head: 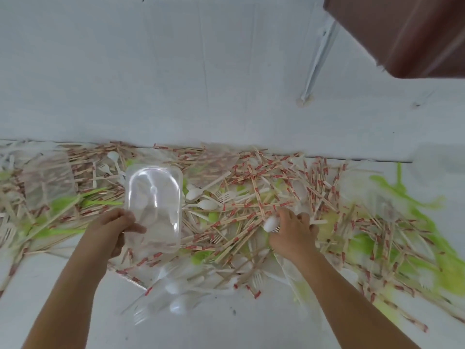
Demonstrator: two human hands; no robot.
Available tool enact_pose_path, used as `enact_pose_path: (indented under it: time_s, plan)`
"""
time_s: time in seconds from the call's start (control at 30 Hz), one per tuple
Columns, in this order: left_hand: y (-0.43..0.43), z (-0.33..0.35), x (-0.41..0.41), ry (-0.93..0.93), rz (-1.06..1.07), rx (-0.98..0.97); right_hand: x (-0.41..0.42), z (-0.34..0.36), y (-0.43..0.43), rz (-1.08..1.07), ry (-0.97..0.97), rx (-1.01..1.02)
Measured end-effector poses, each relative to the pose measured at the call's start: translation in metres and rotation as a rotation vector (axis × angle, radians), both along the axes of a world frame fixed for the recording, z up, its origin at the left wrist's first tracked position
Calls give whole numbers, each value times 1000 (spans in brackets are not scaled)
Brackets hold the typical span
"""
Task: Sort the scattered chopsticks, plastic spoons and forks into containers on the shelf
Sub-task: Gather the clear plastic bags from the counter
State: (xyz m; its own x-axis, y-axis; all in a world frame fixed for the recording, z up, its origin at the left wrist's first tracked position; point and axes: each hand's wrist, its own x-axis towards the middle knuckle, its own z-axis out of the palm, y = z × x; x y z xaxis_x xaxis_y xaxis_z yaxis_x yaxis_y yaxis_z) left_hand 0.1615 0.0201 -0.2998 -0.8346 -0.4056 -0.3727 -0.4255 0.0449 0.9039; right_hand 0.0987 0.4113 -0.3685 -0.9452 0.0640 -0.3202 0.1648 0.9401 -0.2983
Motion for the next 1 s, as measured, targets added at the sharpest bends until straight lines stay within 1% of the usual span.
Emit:
enact_pose_path:
  time_s: [0.13,0.27,0.33,0.4,0.5,0.63,0.67,0.77,0.8,0.83,0.87,0.9,0.97,1.0]
  plan:
    - [-18,0,-18,13,-28,4,-19,10,-16,-104,-65,-99]
    - [-30,5,-44,30,-74,-24,-32,16,-28,-29,-138,-44]
    - [-37,9,-58,47,-124,-56,-36,17,-37,26,-214,13]
    - [-43,11,-71,58,-181,-87,-38,16,-48,43,-227,65]
    - [-45,16,-89,64,-223,-100,-42,19,-64,25,-167,99]
    - [-50,21,-110,105,-191,-105,-52,35,-79,-37,-233,191]
    - [-53,21,-114,116,-183,-104,-54,39,-85,-61,-200,200]
    - [-66,21,-123,147,-179,-88,-71,49,-111,-188,89,120]
    - [-71,20,-124,162,-173,-71,-79,51,-124,-217,171,53]
    - [-74,20,-125,179,-162,-47,-87,50,-135,-244,204,-37]
    - [-79,18,-126,197,-148,-20,-97,47,-147,-270,177,-133]
    - [-84,17,-127,210,-136,7,-107,43,-157,-300,123,-182]
    - [-94,13,-129,220,-130,65,-125,30,-171,-373,33,-202]
    - [-100,10,-130,224,-133,97,-133,23,-175,-409,25,-194]
